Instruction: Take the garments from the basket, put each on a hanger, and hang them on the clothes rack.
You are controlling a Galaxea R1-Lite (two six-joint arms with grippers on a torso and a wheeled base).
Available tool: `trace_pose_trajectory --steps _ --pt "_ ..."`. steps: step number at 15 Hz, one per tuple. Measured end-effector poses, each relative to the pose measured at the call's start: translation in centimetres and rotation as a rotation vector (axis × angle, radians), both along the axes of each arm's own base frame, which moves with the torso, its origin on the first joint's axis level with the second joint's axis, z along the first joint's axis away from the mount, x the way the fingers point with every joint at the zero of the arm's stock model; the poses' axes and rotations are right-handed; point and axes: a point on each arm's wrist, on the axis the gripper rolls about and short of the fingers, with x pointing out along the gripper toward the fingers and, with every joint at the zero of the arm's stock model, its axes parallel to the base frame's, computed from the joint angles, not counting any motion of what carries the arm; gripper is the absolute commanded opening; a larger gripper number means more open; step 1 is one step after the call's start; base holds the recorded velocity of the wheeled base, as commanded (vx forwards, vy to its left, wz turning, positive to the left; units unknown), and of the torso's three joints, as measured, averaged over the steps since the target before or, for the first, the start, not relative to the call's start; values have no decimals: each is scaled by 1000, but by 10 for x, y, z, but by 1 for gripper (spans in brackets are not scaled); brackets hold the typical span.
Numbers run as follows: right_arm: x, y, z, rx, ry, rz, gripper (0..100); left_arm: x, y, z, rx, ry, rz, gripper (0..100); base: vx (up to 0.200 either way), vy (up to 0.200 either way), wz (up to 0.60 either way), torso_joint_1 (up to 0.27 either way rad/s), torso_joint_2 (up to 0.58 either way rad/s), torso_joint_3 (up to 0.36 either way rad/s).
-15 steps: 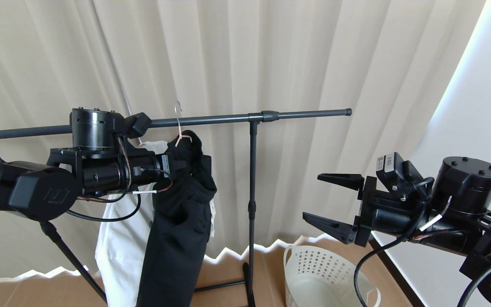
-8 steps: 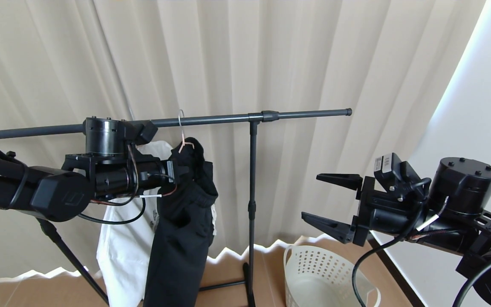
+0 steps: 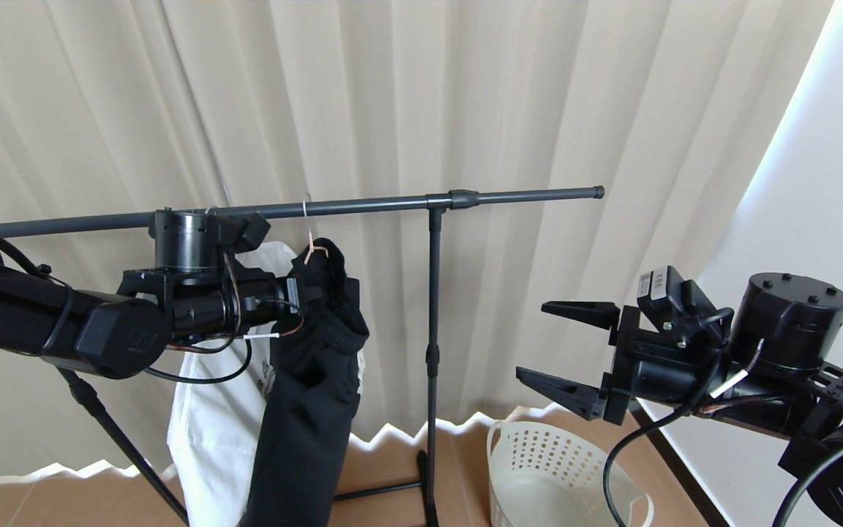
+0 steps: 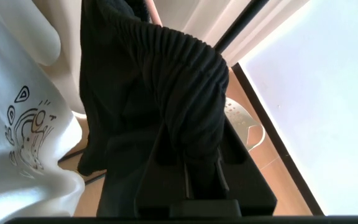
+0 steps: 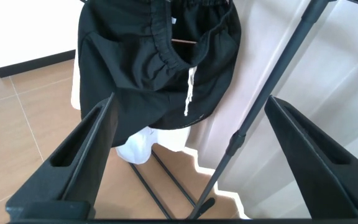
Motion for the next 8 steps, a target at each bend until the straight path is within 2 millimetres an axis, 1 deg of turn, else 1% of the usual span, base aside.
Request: trace_pose_trajectory --steps 3,8 --pt "1 0 -1 -2 3 0 100 2 0 -5 4 12 0 0 0 0 0 0 0 0" --pt "1 0 -2 -3 3 0 100 4 -1 -4 2 7 -1 0 0 0 0 0 0 0"
